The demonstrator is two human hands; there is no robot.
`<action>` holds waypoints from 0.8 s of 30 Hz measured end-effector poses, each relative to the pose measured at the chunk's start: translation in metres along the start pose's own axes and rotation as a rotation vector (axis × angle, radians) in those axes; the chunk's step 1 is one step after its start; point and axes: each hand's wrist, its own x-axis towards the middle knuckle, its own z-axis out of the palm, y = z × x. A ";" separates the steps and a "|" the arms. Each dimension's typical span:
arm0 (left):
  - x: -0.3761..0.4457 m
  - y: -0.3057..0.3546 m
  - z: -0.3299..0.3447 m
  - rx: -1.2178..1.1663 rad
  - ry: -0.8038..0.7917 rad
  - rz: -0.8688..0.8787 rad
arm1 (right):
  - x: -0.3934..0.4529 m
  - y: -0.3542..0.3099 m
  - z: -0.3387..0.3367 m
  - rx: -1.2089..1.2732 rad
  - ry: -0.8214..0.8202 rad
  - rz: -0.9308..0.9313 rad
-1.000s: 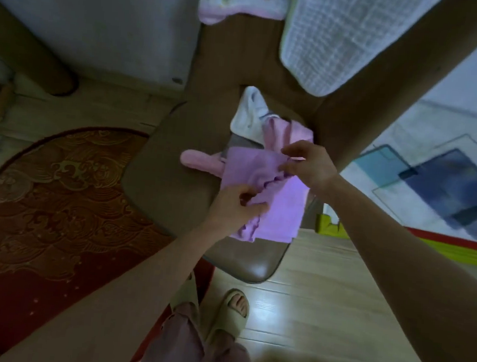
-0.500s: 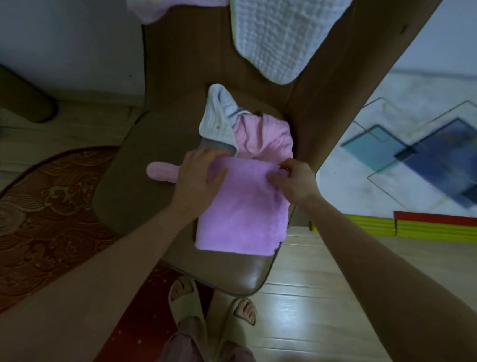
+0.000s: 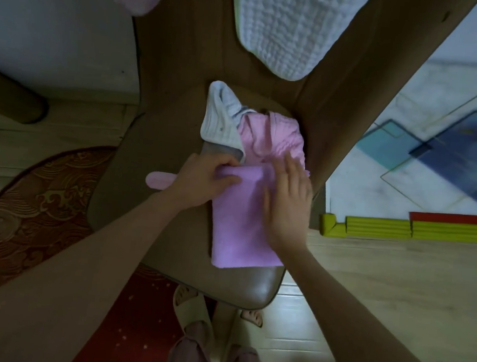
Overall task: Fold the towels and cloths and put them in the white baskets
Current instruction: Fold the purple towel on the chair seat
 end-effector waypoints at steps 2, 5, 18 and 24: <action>-0.002 -0.010 -0.006 -0.149 -0.126 -0.056 | -0.007 0.000 0.017 0.004 -0.122 -0.021; -0.003 -0.014 -0.019 0.066 -0.317 -0.043 | -0.005 0.011 0.035 -0.085 -0.236 -0.026; -0.017 -0.027 -0.014 0.345 0.144 -0.120 | 0.028 0.003 0.054 -0.102 -0.290 0.031; -0.128 0.003 0.011 0.013 0.245 -0.059 | -0.034 -0.007 0.009 -0.007 -0.212 -0.199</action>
